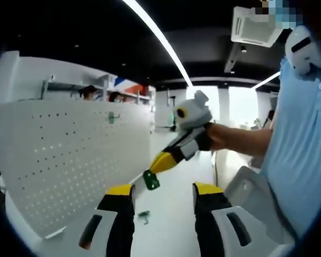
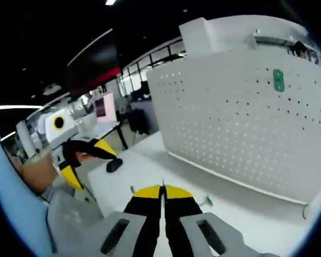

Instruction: Insert the hook assembly into the mounting plate slot until the hook locks in place.

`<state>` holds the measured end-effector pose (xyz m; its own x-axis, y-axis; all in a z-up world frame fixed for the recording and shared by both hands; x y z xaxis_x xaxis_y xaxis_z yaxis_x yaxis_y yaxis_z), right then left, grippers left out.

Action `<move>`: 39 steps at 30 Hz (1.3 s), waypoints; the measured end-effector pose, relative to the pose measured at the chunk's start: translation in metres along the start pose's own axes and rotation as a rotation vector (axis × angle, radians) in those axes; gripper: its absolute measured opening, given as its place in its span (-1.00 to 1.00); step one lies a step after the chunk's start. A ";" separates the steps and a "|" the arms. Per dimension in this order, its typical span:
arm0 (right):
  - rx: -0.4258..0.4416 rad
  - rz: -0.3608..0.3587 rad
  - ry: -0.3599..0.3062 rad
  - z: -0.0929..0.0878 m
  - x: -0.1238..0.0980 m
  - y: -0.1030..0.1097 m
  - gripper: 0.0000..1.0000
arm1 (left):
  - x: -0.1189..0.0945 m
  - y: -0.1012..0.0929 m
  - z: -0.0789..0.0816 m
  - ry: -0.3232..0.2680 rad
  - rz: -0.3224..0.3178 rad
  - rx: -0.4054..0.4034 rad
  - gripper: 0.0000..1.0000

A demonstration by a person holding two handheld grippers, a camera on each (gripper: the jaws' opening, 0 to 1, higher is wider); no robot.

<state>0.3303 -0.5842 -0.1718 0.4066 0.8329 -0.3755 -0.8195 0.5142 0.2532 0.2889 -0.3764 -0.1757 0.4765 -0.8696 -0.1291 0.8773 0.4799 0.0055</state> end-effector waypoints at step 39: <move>-0.080 0.352 0.005 0.008 -0.008 0.039 -1.00 | 0.008 -0.023 0.004 -0.118 -0.325 -0.045 -0.66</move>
<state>0.2980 -0.5691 -0.1521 0.0920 0.9550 -0.2820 -0.9380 0.1782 0.2974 0.2727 -0.3954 -0.1728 0.1787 -0.9839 -0.0009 0.9821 0.1784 -0.0609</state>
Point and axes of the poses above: the point that each gripper's makers call its tool centre point, and the gripper's own axes: x roughly forward along the fingers, y roughly to its left, z roughly out of its top, the point moved 9 cm from there along -x, roughly backward along the fingers, and after that the axes turned 6 degrees about z, right-handed, at the moved point
